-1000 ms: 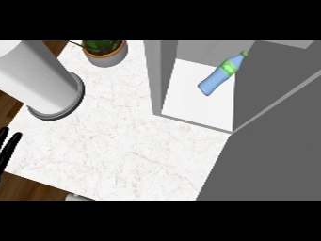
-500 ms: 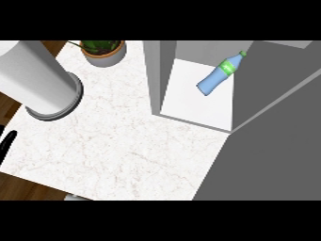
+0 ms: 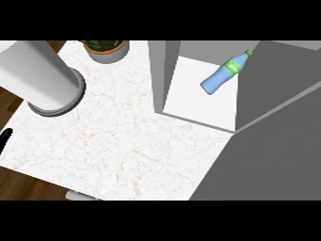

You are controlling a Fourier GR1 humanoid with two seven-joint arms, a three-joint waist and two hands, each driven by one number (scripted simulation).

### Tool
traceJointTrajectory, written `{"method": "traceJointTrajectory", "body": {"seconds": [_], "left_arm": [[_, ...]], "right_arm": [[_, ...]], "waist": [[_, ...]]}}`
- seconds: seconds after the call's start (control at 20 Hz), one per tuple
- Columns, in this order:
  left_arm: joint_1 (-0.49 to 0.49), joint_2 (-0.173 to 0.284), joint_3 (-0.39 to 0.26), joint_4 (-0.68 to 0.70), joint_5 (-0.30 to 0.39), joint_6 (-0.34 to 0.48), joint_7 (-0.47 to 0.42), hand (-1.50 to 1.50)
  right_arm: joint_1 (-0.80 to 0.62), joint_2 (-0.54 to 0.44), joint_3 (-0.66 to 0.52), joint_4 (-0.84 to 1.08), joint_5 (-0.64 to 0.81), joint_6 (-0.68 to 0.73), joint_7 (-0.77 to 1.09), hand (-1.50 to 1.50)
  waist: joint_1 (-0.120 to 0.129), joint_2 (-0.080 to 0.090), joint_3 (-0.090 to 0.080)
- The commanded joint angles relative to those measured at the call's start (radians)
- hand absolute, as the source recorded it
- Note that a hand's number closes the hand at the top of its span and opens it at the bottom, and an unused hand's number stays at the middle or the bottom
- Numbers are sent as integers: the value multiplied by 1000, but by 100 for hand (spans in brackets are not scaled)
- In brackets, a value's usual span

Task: Pick up the bottled water, place it into the cabinet and close the cabinet

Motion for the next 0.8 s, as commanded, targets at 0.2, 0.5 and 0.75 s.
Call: {"method": "traceJointTrajectory", "body": {"seconds": [0.2,0.5,0.75], "left_arm": [[-18,11,13,0,7,-27,0,-150],[-24,18,20,6,11,-28,7,-150],[-33,14,20,22,21,-31,12,-150]], "right_arm": [[-12,74,98,49,-101,-28,66,150],[-52,106,16,56,-73,-75,104,150],[-141,92,-32,75,-32,-67,170,150]], "waist": [[33,29,7],[17,22,10],[17,19,6]]}}
